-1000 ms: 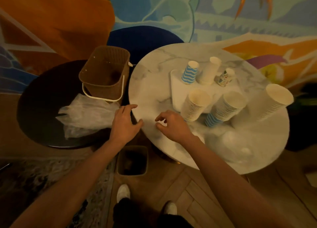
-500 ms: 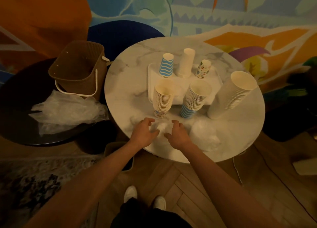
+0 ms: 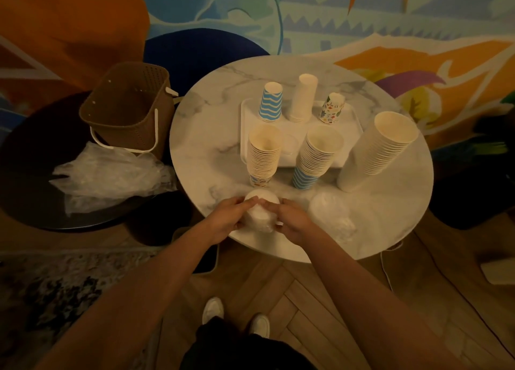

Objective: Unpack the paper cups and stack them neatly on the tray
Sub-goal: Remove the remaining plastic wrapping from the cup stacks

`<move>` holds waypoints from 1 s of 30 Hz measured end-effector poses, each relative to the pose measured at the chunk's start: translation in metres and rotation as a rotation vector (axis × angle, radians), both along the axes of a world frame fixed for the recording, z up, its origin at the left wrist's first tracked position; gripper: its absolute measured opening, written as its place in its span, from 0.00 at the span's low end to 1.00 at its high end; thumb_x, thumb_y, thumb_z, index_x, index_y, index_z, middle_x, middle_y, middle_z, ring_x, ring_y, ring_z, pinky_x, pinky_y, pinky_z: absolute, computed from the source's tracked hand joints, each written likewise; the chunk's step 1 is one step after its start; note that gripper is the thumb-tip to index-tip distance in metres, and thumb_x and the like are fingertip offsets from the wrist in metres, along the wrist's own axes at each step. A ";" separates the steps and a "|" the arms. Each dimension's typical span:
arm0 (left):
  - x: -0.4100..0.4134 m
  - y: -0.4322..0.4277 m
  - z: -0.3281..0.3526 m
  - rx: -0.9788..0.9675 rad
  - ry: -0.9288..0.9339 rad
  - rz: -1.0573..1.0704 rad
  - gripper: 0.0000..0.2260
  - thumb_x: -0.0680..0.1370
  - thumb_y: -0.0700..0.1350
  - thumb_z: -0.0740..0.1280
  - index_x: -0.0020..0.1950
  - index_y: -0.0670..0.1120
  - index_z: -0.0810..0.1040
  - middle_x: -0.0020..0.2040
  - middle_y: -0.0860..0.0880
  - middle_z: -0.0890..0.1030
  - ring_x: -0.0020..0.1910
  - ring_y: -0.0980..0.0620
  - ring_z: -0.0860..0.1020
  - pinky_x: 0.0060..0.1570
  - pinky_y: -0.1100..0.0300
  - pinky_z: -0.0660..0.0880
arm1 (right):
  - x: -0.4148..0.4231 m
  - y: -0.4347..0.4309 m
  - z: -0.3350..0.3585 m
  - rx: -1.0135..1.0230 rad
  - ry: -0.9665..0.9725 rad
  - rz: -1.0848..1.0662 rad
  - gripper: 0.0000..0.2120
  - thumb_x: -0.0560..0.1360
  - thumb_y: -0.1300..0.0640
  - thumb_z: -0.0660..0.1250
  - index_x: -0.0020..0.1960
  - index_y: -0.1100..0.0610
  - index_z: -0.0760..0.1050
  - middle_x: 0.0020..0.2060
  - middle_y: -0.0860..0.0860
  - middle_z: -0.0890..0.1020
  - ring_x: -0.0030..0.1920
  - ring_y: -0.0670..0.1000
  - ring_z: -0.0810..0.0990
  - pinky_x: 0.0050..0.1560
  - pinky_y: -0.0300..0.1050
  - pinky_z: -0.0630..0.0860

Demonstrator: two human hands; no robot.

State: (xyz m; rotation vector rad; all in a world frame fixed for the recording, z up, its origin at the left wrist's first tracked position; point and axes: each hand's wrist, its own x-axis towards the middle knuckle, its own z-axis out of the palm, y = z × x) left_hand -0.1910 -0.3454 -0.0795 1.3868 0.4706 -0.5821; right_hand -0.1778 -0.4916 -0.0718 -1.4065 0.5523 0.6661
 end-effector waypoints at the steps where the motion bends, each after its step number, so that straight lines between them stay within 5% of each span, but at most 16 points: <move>1: 0.000 0.000 0.003 -0.051 0.012 0.014 0.14 0.78 0.49 0.65 0.62 0.47 0.74 0.58 0.48 0.79 0.59 0.50 0.76 0.57 0.56 0.73 | 0.000 0.001 0.003 0.078 0.020 -0.027 0.23 0.74 0.52 0.69 0.65 0.60 0.70 0.58 0.56 0.80 0.53 0.54 0.80 0.46 0.48 0.78; 6: 0.000 0.005 0.011 -0.247 -0.011 0.041 0.16 0.78 0.42 0.65 0.66 0.46 0.71 0.60 0.47 0.78 0.60 0.48 0.75 0.57 0.54 0.74 | 0.004 0.000 0.013 0.334 0.220 -0.247 0.24 0.76 0.41 0.62 0.60 0.60 0.71 0.54 0.58 0.79 0.52 0.57 0.79 0.53 0.56 0.75; 9: 0.000 0.014 0.011 -0.281 -0.007 0.039 0.25 0.72 0.40 0.70 0.68 0.46 0.69 0.63 0.45 0.76 0.62 0.47 0.75 0.58 0.51 0.75 | 0.001 0.000 0.016 0.322 0.266 -0.249 0.22 0.77 0.48 0.63 0.65 0.60 0.70 0.58 0.58 0.77 0.59 0.58 0.76 0.54 0.56 0.75; 14: -0.002 0.020 0.013 -0.226 0.021 -0.054 0.25 0.70 0.42 0.72 0.65 0.46 0.71 0.61 0.46 0.78 0.61 0.48 0.75 0.62 0.51 0.73 | -0.002 0.002 0.026 0.319 0.222 -0.258 0.05 0.78 0.64 0.60 0.48 0.62 0.74 0.44 0.58 0.77 0.46 0.56 0.77 0.54 0.53 0.73; 21: -0.009 0.024 0.015 -0.222 0.058 -0.179 0.22 0.68 0.43 0.72 0.61 0.48 0.74 0.61 0.45 0.78 0.62 0.45 0.74 0.62 0.50 0.70 | 0.004 0.009 0.014 0.152 0.085 -0.169 0.15 0.78 0.69 0.56 0.61 0.60 0.73 0.46 0.55 0.79 0.48 0.54 0.76 0.55 0.51 0.76; 25: -0.011 0.021 0.017 -0.301 -0.009 -0.092 0.24 0.68 0.35 0.70 0.63 0.45 0.70 0.61 0.42 0.77 0.60 0.43 0.75 0.60 0.45 0.73 | 0.000 0.006 0.019 0.229 0.145 -0.228 0.05 0.78 0.60 0.62 0.53 0.59 0.74 0.43 0.54 0.78 0.43 0.51 0.77 0.41 0.43 0.76; 30: -0.007 0.019 0.021 -0.379 -0.082 0.058 0.28 0.66 0.34 0.69 0.64 0.46 0.69 0.62 0.43 0.75 0.61 0.43 0.75 0.61 0.45 0.73 | -0.004 0.003 0.023 0.241 0.255 -0.068 0.18 0.76 0.44 0.63 0.54 0.59 0.72 0.44 0.55 0.75 0.42 0.50 0.74 0.33 0.38 0.75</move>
